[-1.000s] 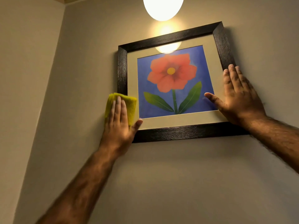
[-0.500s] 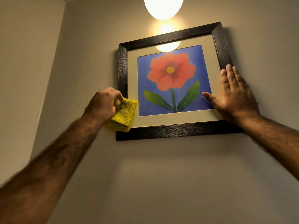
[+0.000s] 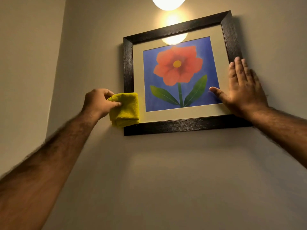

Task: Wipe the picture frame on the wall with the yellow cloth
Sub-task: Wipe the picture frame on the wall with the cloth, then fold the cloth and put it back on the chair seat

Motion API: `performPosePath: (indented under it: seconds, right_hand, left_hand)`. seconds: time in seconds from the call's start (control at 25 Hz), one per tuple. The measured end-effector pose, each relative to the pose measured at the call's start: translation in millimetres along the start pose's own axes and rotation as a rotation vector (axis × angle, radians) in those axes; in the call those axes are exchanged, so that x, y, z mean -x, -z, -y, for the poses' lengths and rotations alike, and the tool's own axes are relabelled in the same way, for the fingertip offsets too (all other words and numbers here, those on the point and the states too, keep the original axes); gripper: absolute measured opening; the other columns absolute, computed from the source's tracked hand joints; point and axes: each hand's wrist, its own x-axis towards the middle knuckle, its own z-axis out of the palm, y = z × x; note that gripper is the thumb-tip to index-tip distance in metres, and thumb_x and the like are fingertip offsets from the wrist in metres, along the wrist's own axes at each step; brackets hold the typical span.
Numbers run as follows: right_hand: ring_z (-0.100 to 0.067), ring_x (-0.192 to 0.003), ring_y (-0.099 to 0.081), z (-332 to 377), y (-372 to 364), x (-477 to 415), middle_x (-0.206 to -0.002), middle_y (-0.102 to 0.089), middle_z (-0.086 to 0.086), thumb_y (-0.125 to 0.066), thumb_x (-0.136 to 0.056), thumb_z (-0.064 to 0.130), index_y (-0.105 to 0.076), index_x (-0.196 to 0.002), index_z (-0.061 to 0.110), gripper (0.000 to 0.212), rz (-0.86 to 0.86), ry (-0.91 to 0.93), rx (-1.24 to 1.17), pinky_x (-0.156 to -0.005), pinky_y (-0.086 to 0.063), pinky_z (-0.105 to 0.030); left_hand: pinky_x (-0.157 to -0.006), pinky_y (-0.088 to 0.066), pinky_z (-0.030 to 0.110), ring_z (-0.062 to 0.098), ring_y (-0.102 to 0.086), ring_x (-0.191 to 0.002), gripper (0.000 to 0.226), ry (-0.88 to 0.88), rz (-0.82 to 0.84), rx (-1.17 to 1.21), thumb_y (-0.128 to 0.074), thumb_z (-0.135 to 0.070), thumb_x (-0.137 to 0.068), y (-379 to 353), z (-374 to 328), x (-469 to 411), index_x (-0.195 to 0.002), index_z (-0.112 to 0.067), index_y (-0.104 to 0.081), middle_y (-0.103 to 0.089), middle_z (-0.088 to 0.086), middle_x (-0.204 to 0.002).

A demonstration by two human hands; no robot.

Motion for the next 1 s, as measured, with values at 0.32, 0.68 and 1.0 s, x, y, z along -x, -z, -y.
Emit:
performPosePath:
  seconds: [0.32,0.68,1.0]
  right_hand:
    - [-0.031,-0.145,-0.044,148.6,41.2,32.5,-0.155,-0.045,-0.019,-0.055,-0.094,0.055,-0.043,-0.149,0.001,0.078,-0.01,0.448,-0.55,-0.12,-0.037,-0.04]
    - [-0.016,-0.102,-0.068,368.1,14.8,133.1,-0.114,-0.071,-0.002,-0.082,-0.078,0.038,-0.063,-0.125,0.014,0.056,0.881,-0.252,-1.381,-0.089,-0.058,-0.033]
    - [-0.019,-0.08,-0.073,497.6,-13.7,252.5,-0.09,-0.075,-0.009,-0.082,-0.079,0.022,-0.071,-0.088,0.009,0.019,1.525,-0.468,-1.614,-0.075,-0.063,-0.029]
  left_hand:
    - [-0.07,-0.06,0.036,0.026,-0.072,-0.095,0.04,0.277,0.089,0.531,-0.087,-0.012,-0.072,29.4,39.6,23.6,-0.108,-0.007,-0.068,-0.073,0.012,-0.104]
    - [-0.059,-0.059,0.025,0.014,-0.076,-0.069,0.024,0.444,0.137,0.62,-0.084,-0.009,-0.076,103.0,126.2,115.3,-0.097,-0.012,-0.074,-0.079,-0.001,-0.08]
    - [-0.072,-0.063,0.033,0.017,-0.075,-0.073,0.024,0.779,0.023,0.532,-0.082,-0.006,-0.077,184.8,263.3,234.4,-0.099,-0.007,-0.072,-0.076,0.008,-0.089]
